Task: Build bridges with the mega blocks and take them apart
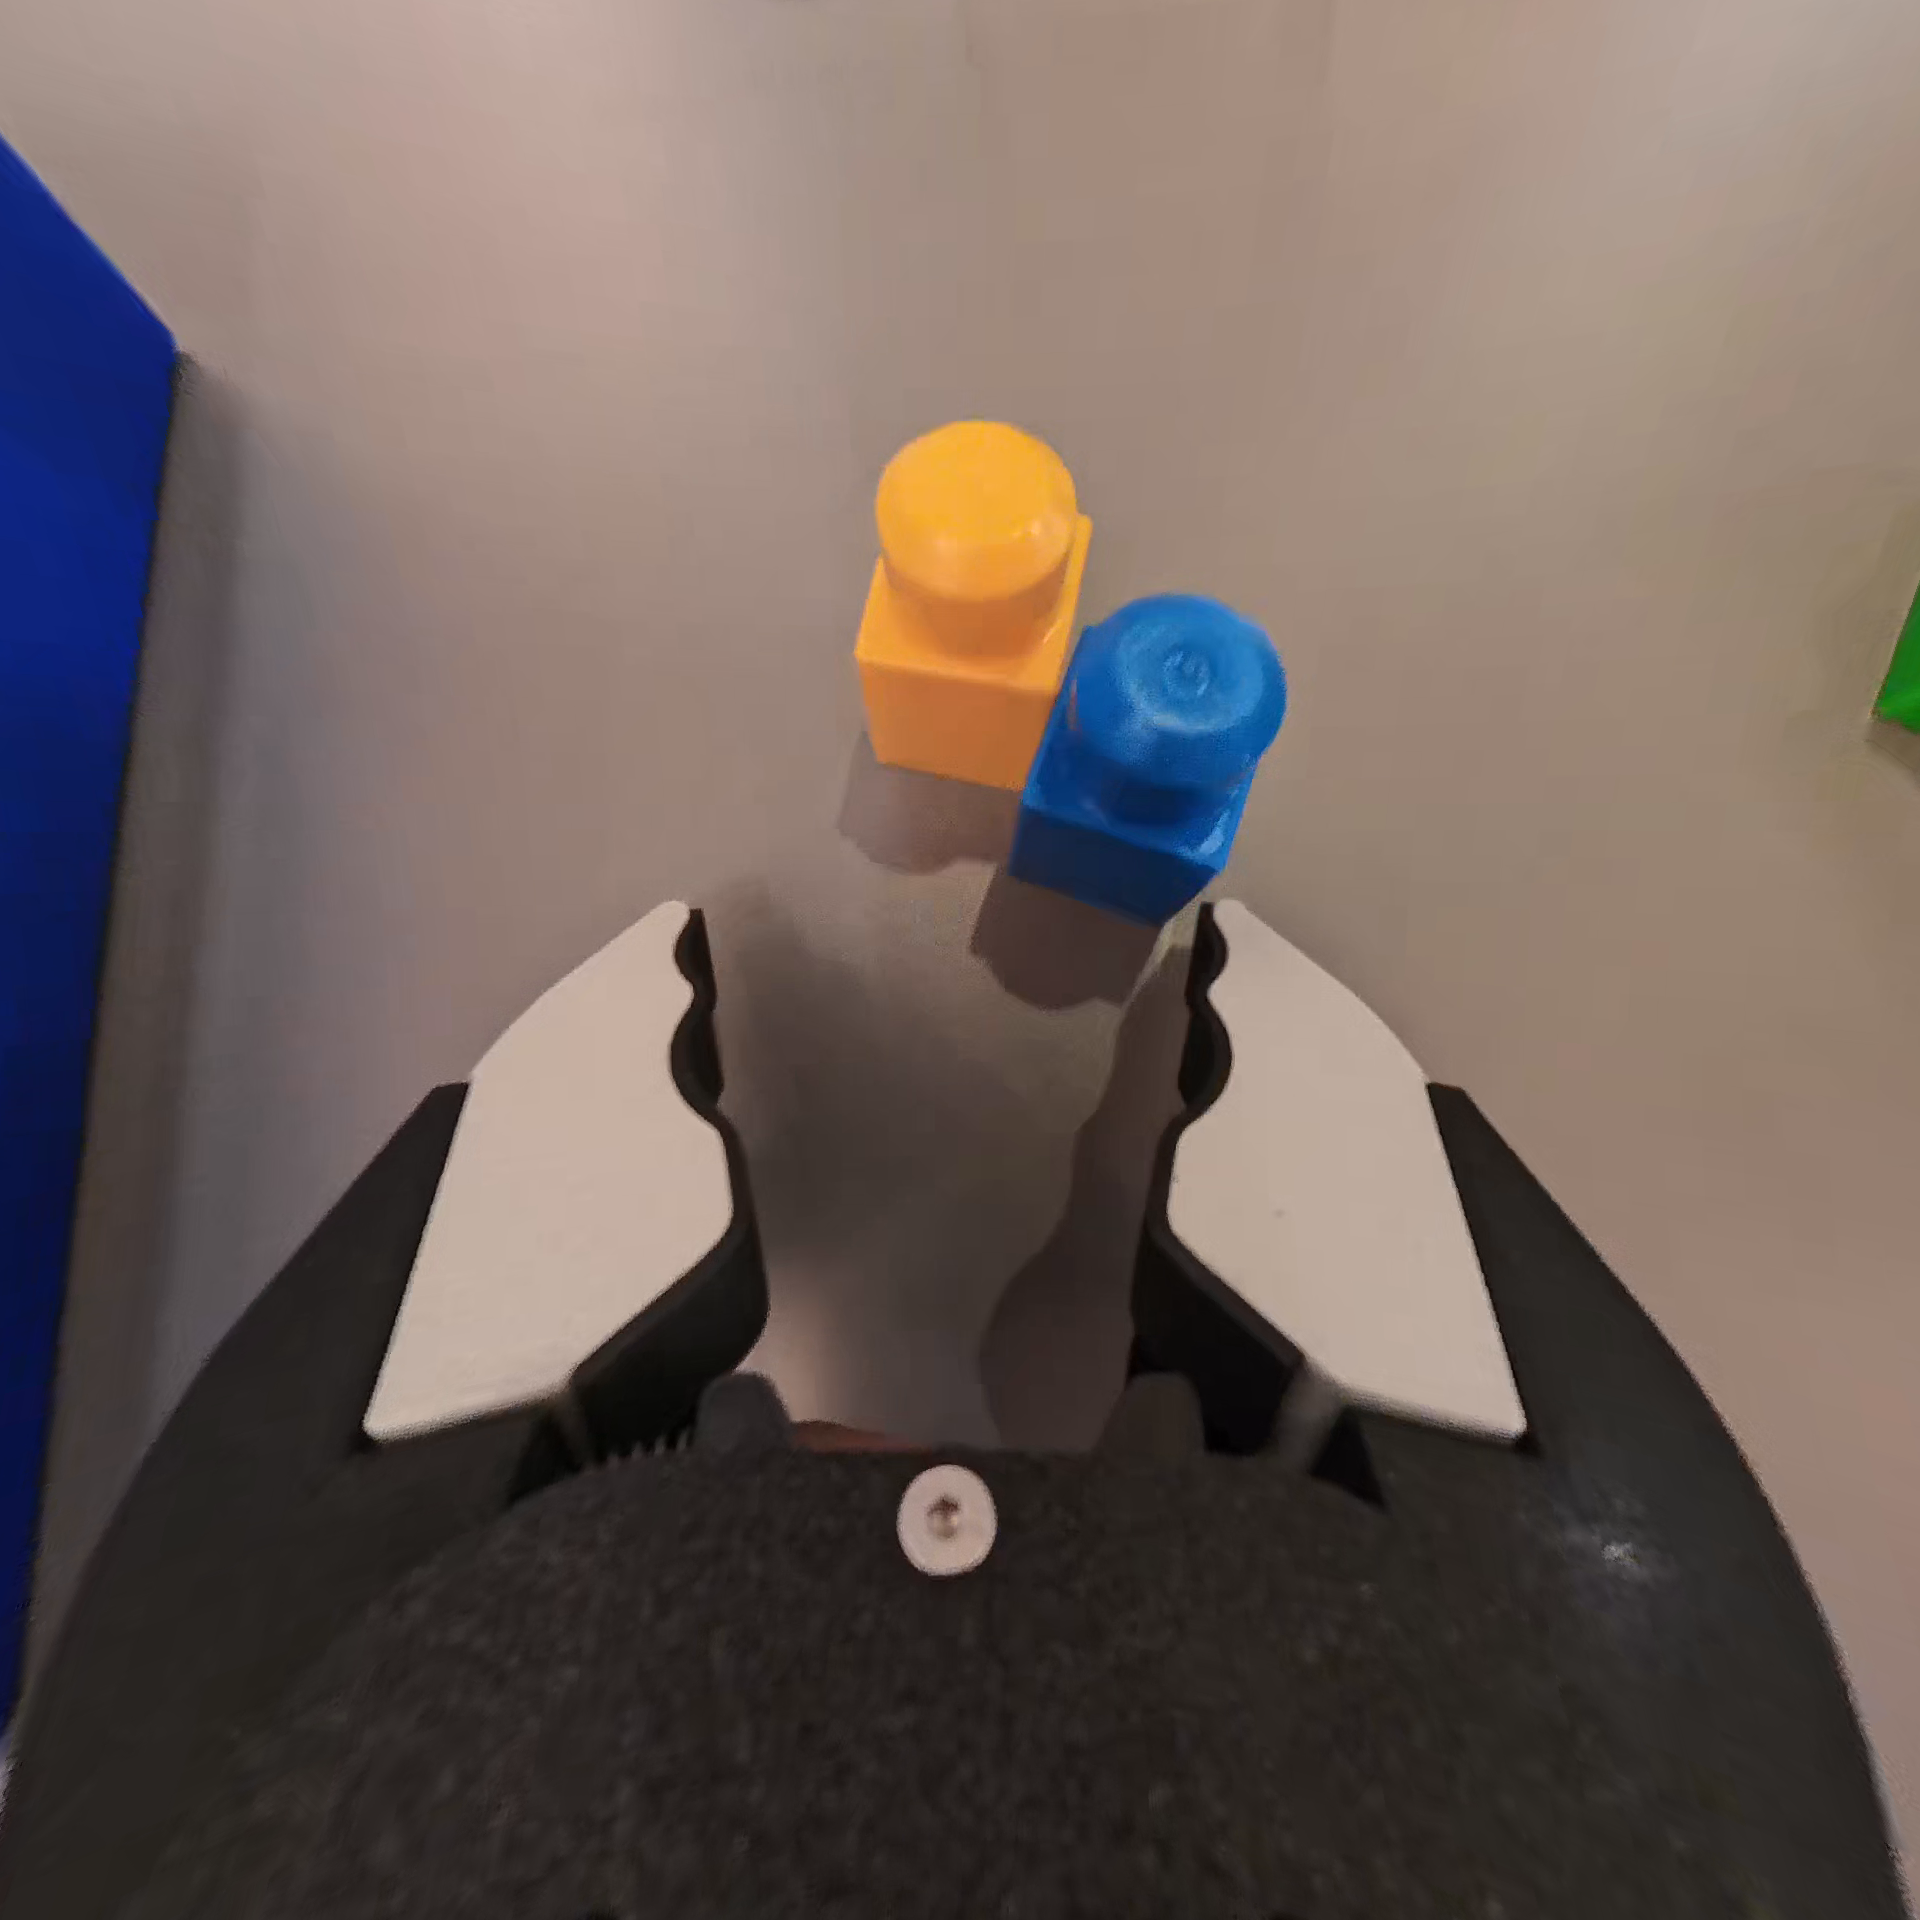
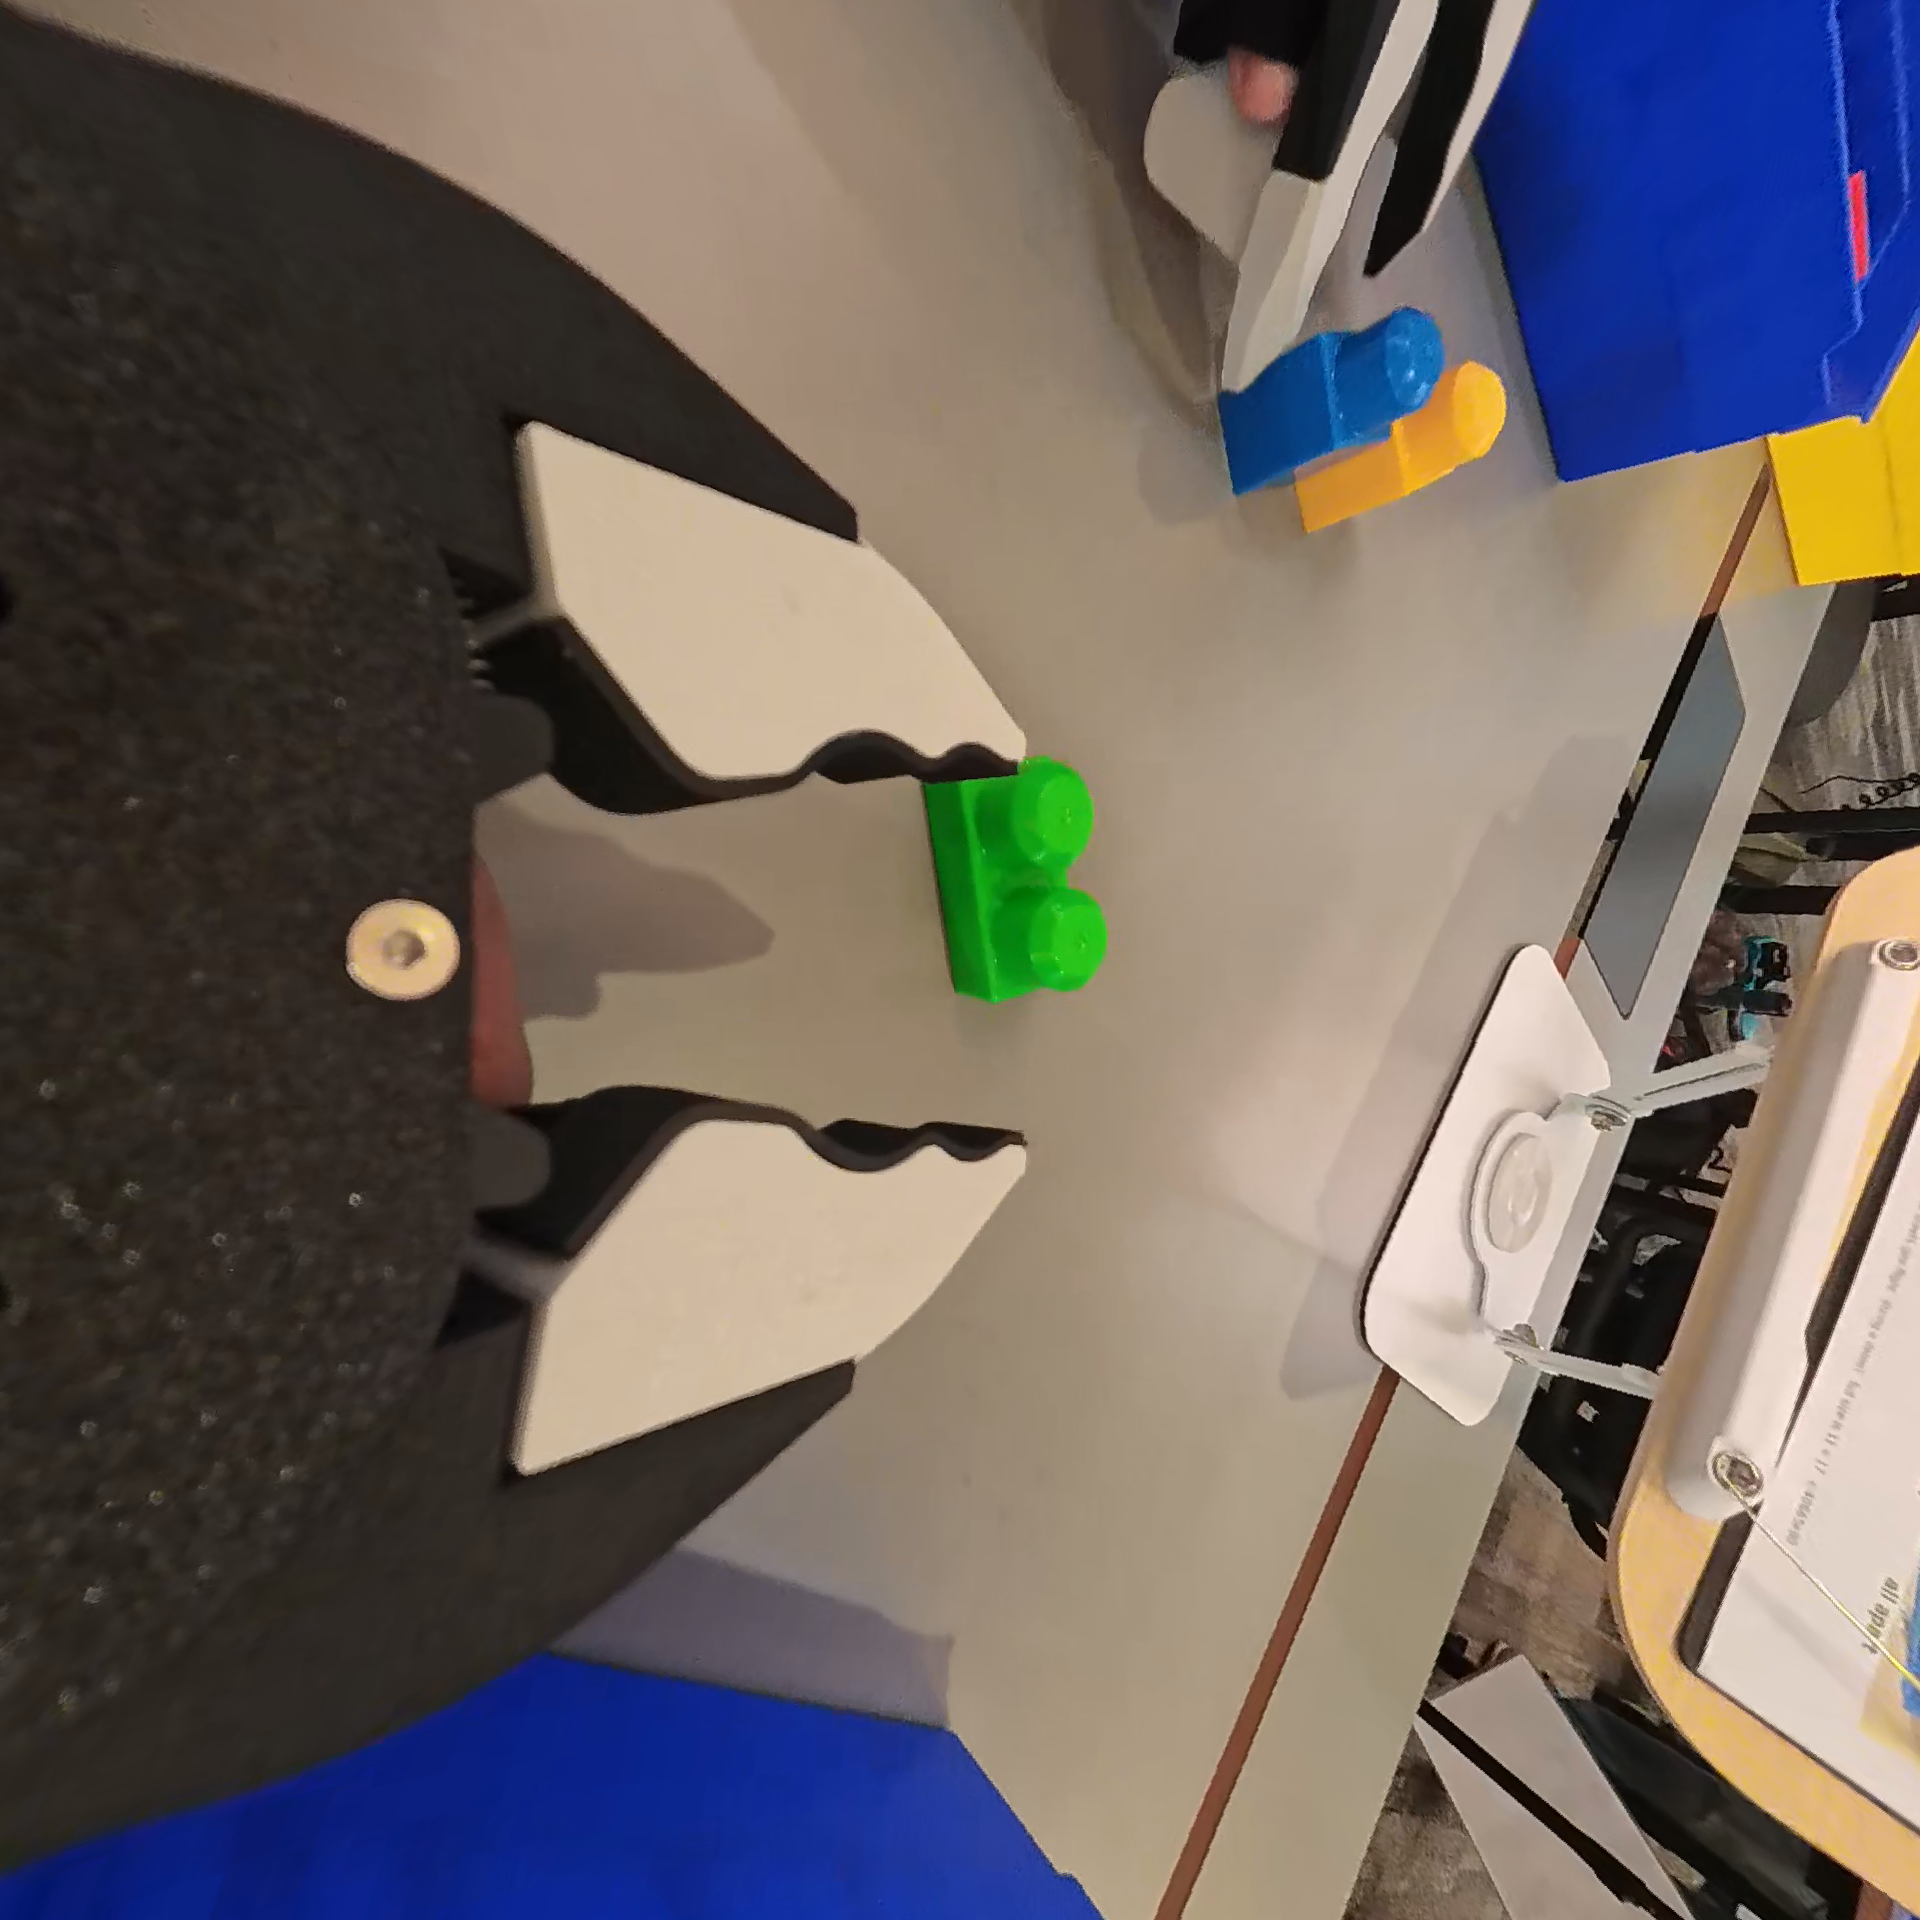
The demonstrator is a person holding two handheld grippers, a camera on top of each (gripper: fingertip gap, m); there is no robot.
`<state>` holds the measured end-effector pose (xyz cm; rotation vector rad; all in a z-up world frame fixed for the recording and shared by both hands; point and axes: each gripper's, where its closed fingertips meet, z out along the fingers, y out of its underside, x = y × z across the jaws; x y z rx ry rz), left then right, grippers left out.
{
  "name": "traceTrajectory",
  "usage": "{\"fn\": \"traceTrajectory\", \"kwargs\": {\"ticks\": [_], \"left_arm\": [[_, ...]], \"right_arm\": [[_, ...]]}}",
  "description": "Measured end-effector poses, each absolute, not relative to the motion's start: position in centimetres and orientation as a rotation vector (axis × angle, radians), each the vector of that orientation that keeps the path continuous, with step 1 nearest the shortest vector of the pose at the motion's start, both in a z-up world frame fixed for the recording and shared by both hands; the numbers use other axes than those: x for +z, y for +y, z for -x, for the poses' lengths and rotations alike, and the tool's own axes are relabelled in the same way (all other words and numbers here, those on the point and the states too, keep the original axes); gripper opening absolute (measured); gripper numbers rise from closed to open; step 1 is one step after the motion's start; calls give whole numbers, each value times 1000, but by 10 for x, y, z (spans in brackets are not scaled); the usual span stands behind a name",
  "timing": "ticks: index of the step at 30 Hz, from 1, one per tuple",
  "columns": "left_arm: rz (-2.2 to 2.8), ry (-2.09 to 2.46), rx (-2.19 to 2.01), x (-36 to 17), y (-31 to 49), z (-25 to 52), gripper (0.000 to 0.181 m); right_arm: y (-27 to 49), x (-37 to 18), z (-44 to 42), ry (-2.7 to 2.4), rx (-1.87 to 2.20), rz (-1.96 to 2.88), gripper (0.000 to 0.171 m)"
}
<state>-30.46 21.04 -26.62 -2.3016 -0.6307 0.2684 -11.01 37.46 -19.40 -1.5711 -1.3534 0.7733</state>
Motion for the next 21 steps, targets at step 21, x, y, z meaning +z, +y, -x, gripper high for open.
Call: {"fn": "traceTrajectory", "kwargs": {"ticks": [21], "left_arm": [[2329,-620,302,-272,220,331,84]], "right_arm": [[364,-194,111,-1366,738,1584,63]]}}
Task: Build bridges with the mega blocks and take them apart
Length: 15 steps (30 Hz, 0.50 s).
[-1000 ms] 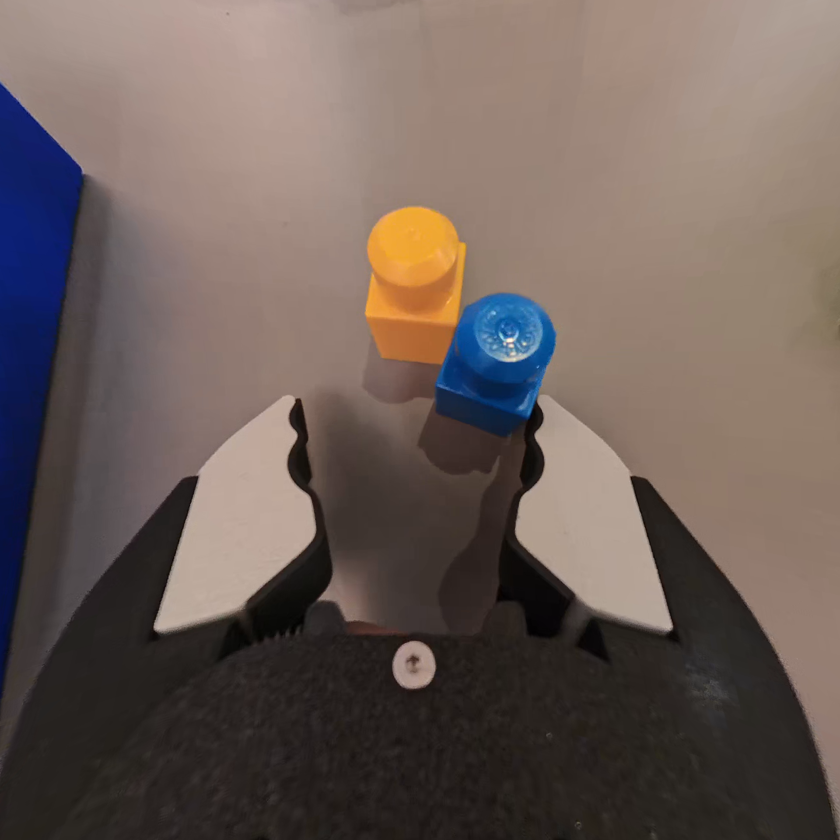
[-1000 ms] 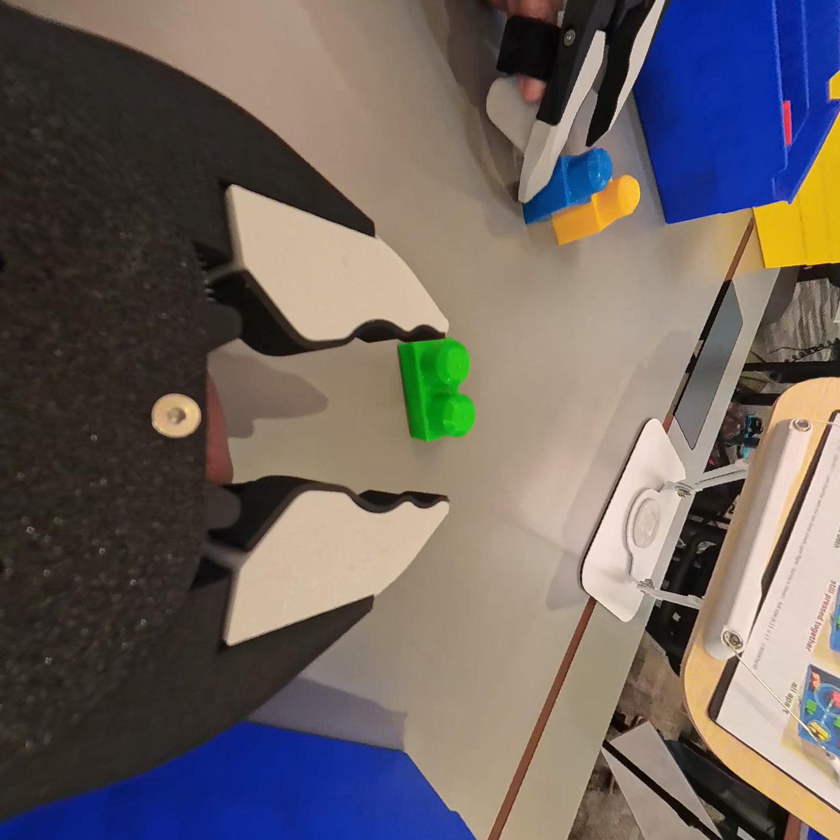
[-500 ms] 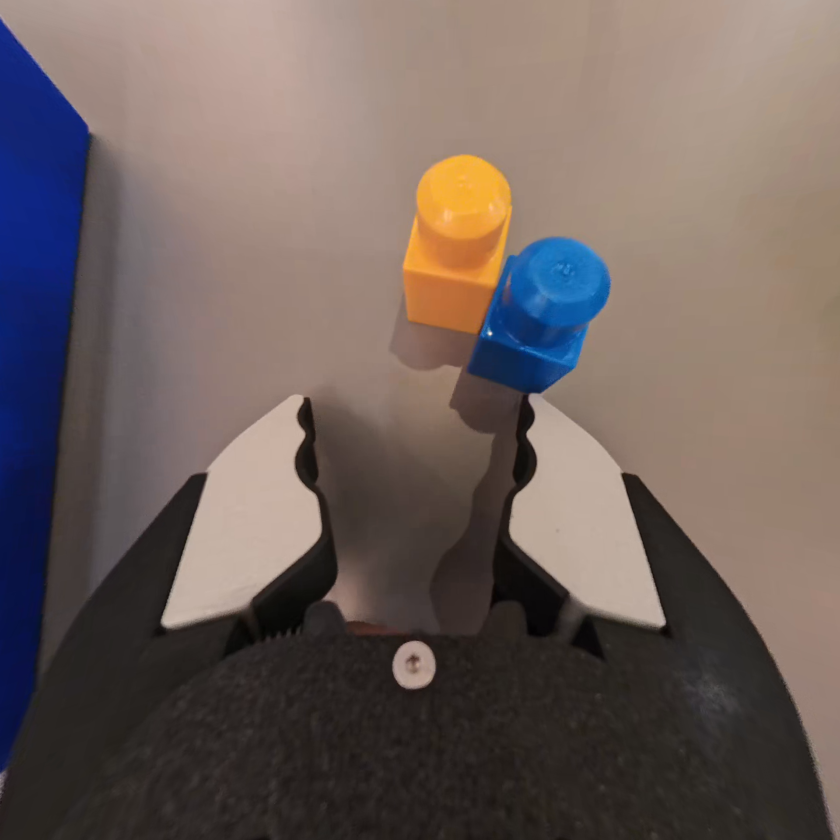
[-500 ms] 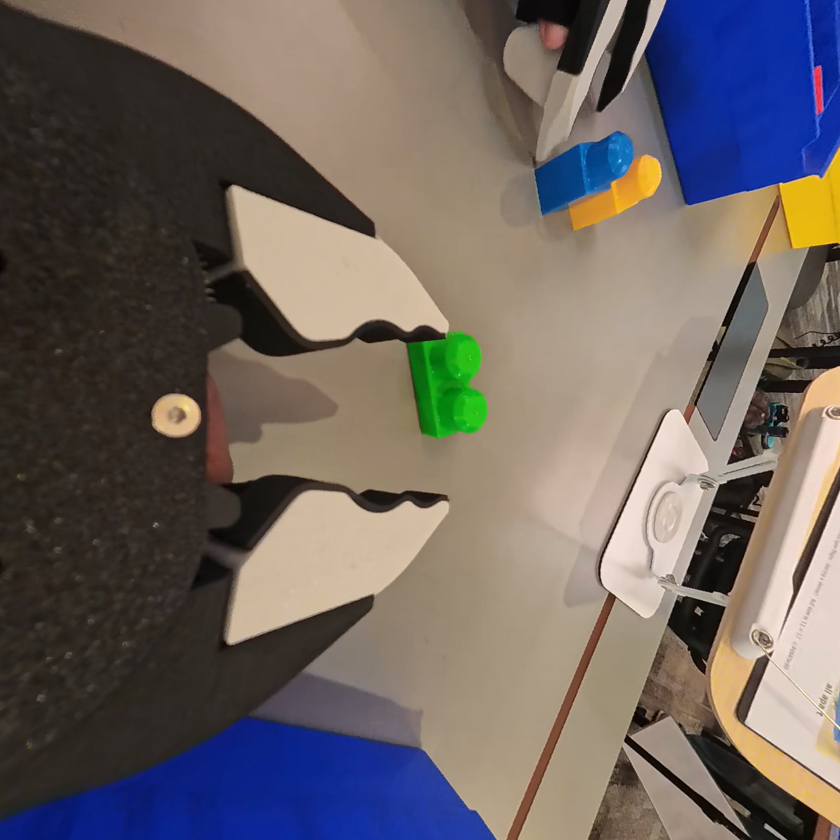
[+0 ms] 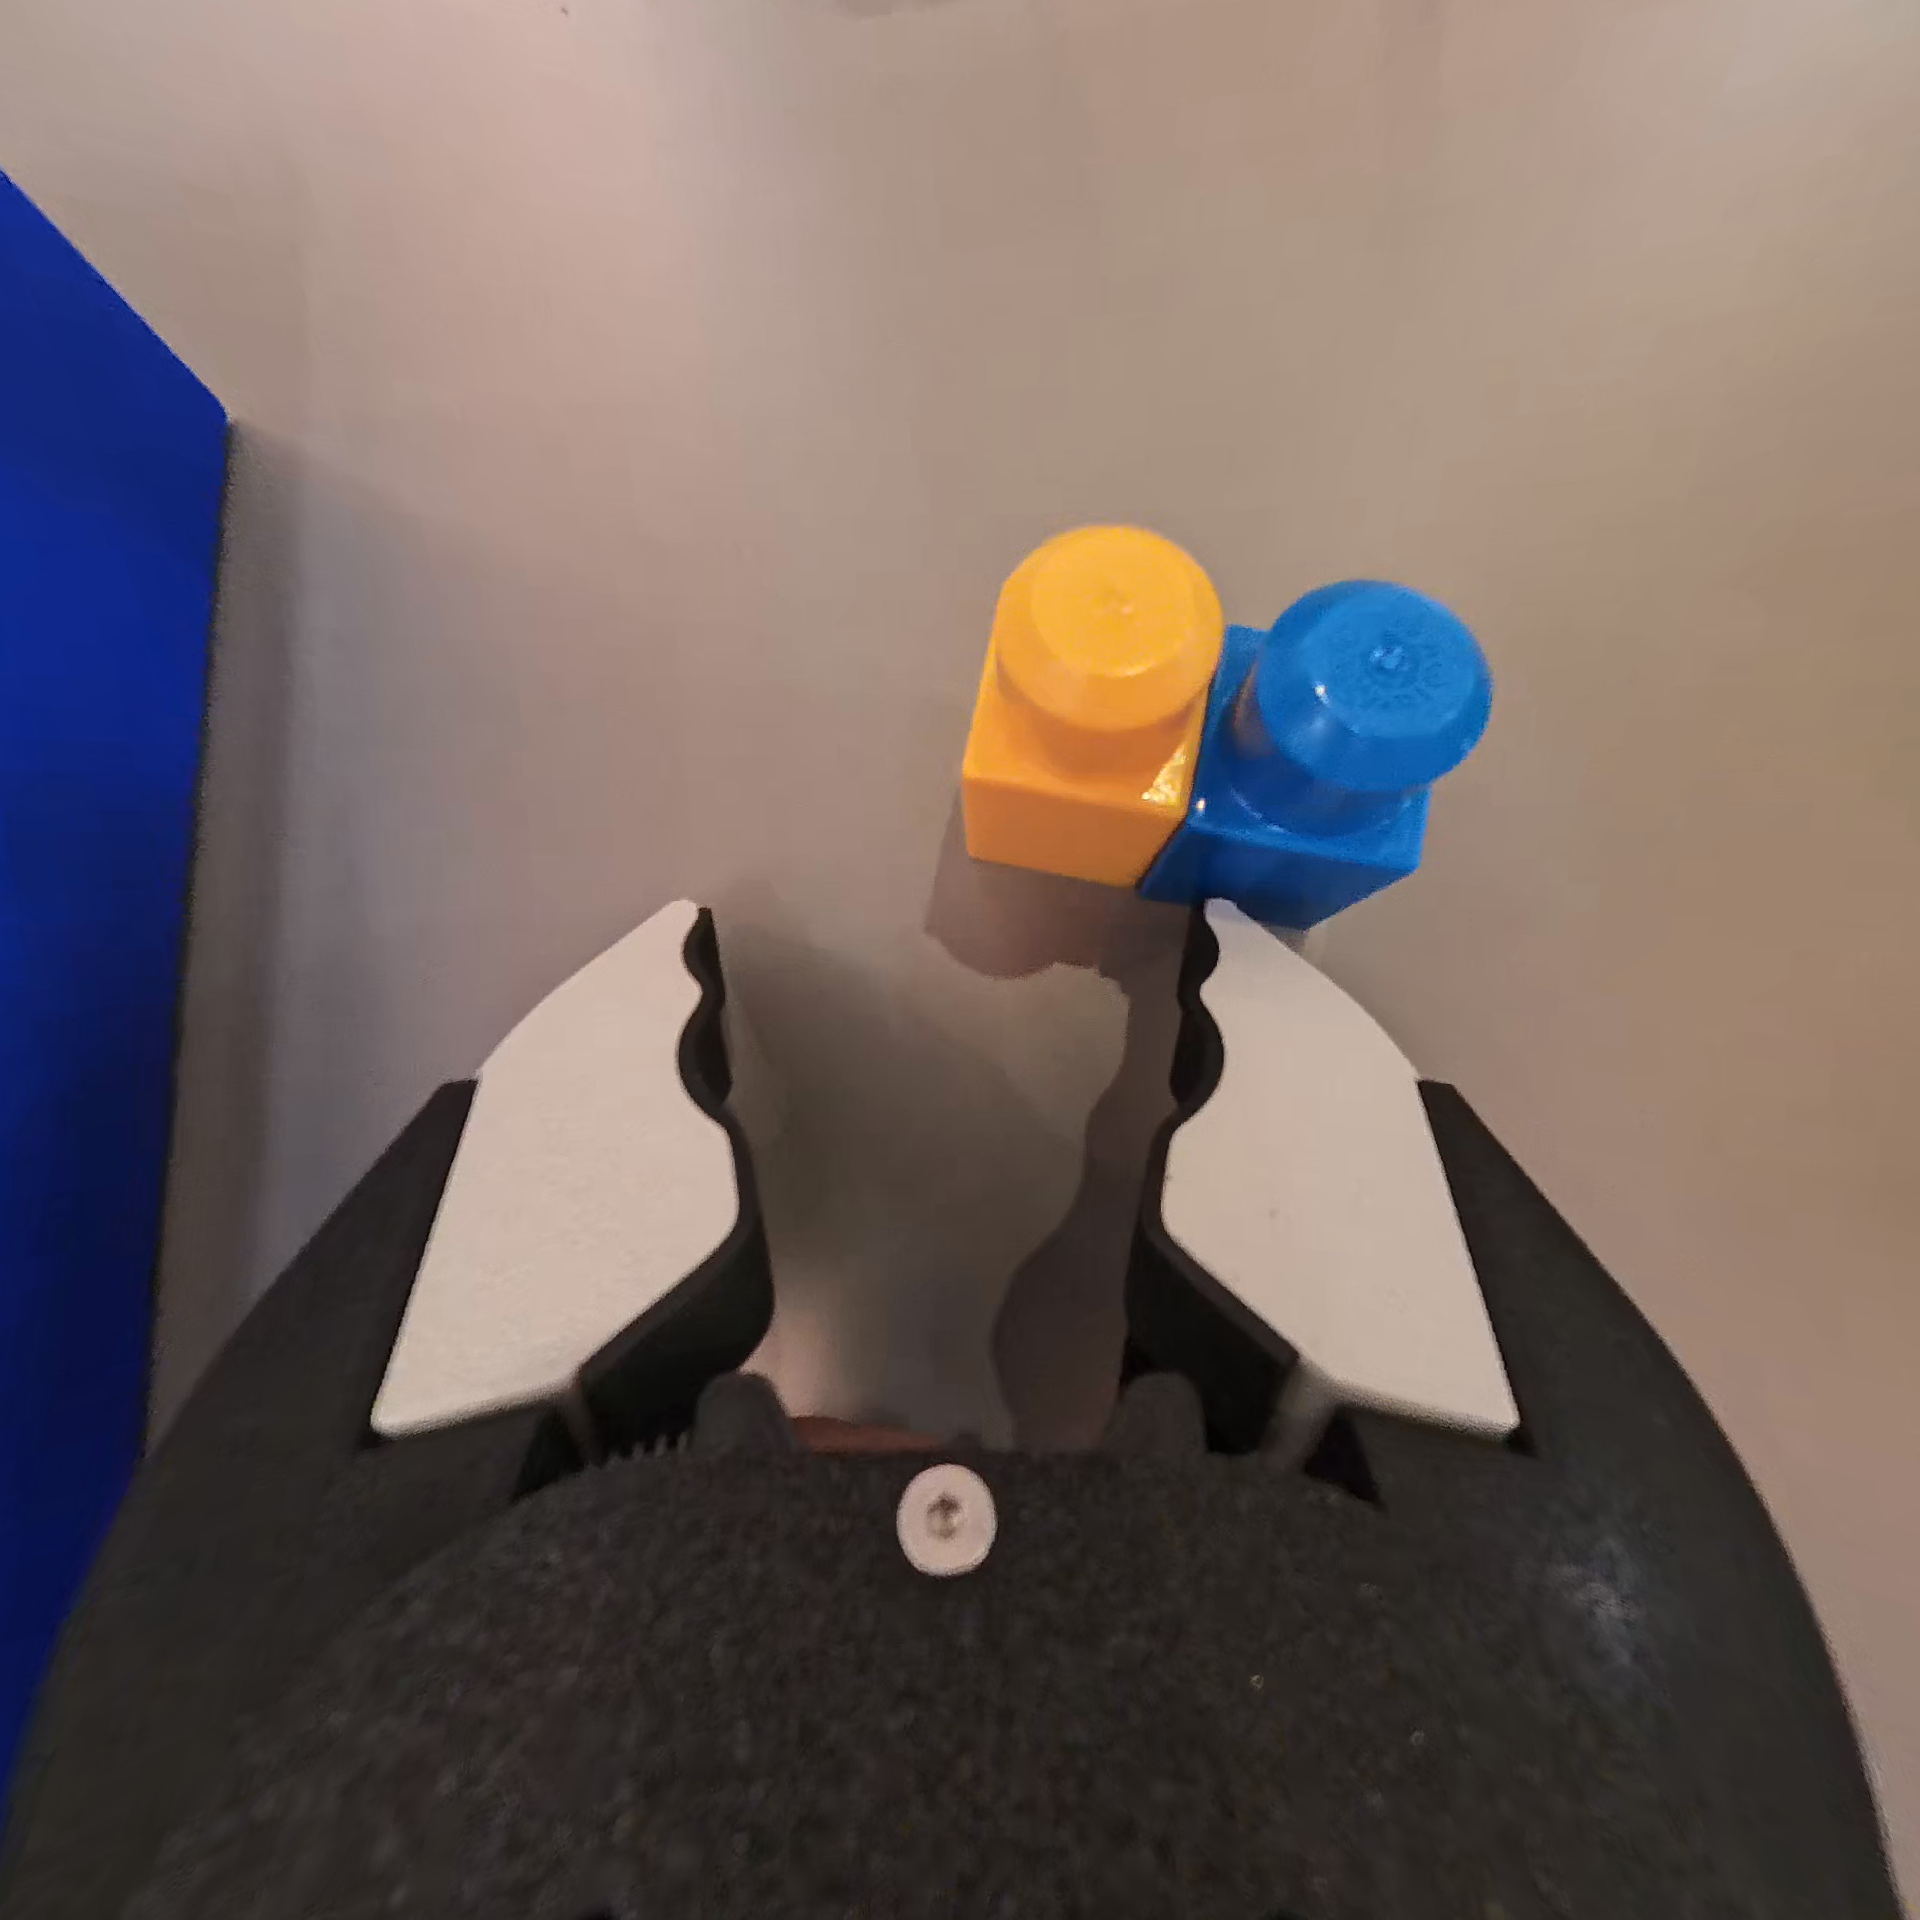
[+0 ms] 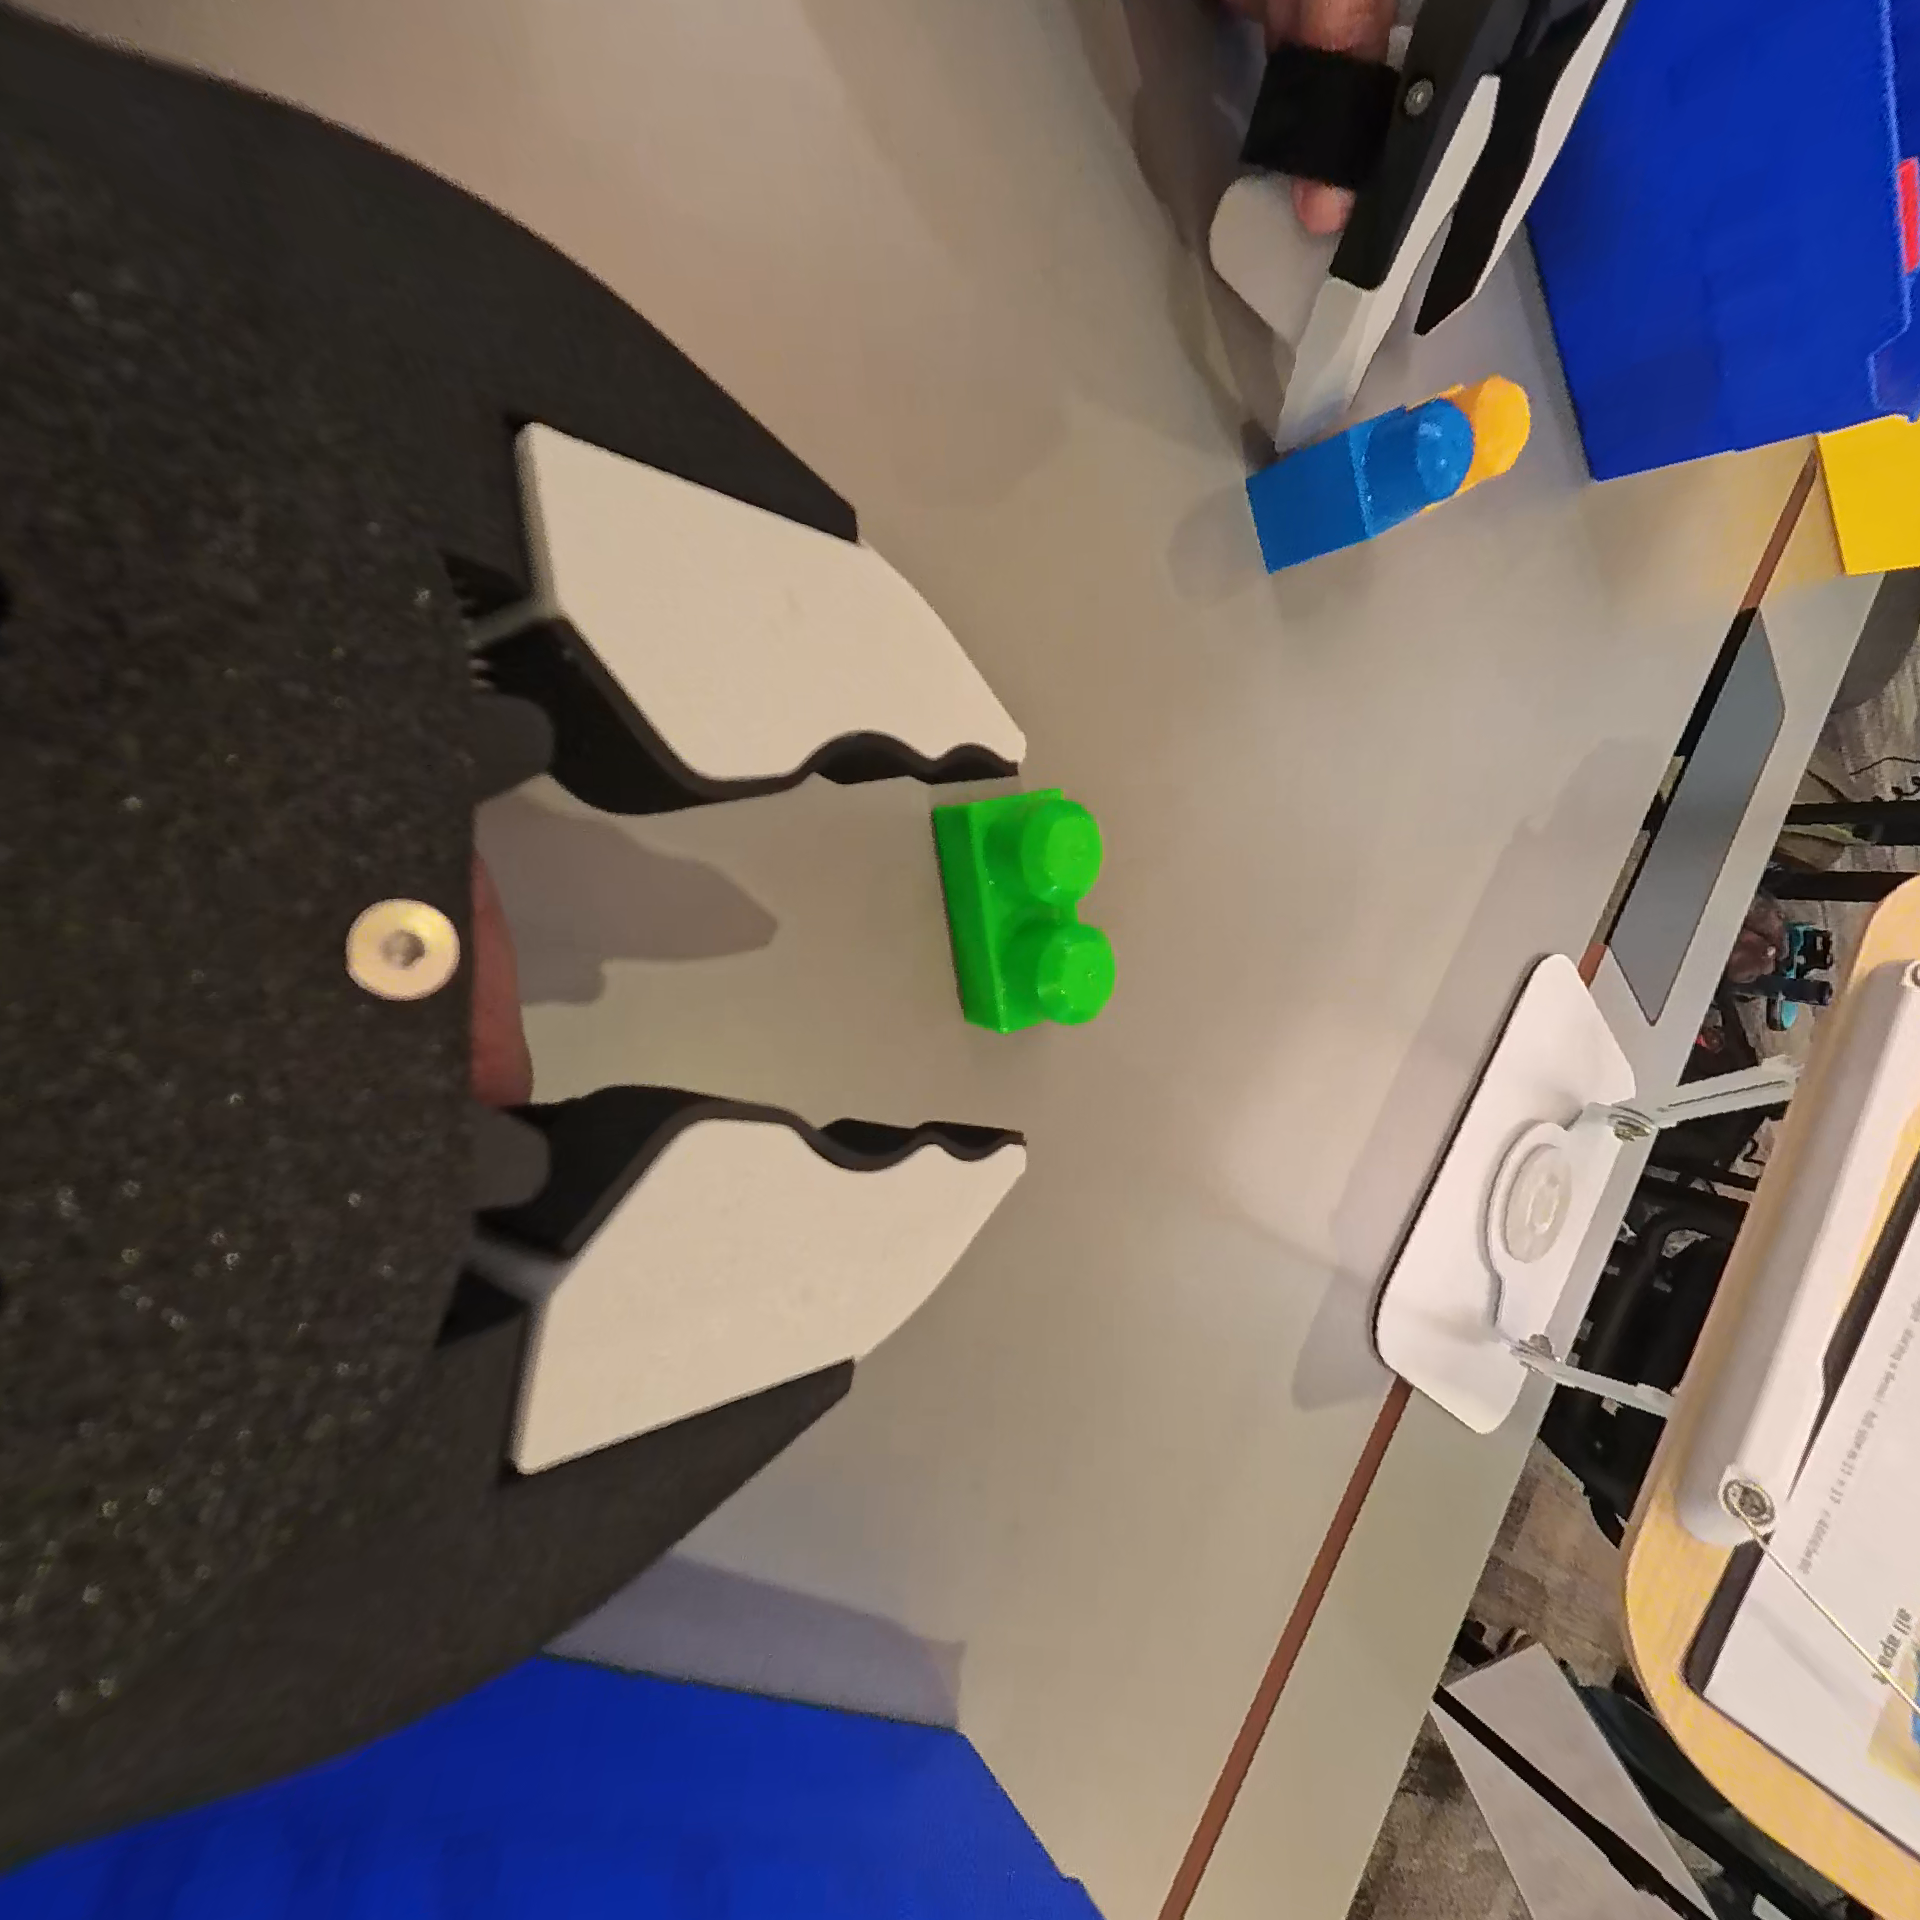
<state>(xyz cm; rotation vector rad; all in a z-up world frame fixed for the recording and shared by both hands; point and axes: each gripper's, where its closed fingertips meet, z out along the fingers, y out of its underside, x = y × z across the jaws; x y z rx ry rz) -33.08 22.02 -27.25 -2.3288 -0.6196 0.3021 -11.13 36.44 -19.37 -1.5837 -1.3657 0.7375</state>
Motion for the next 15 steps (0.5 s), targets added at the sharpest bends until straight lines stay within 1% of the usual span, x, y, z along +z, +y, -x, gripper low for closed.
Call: {"fn": "traceTrajectory", "kwargs": {"ticks": [9,13,15], "left_arm": [[2322,-591,284,-270,210,319,84],[2199,-458,249,-251,208,303,88],[2097,-369,276,-234,204,294,86]], "right_arm": [[370,-200,114,-1386,717,1603,63],[368,-217,119,-1467,665,1662,66],[367,-227,124,-1512,642,1702,72]]}}
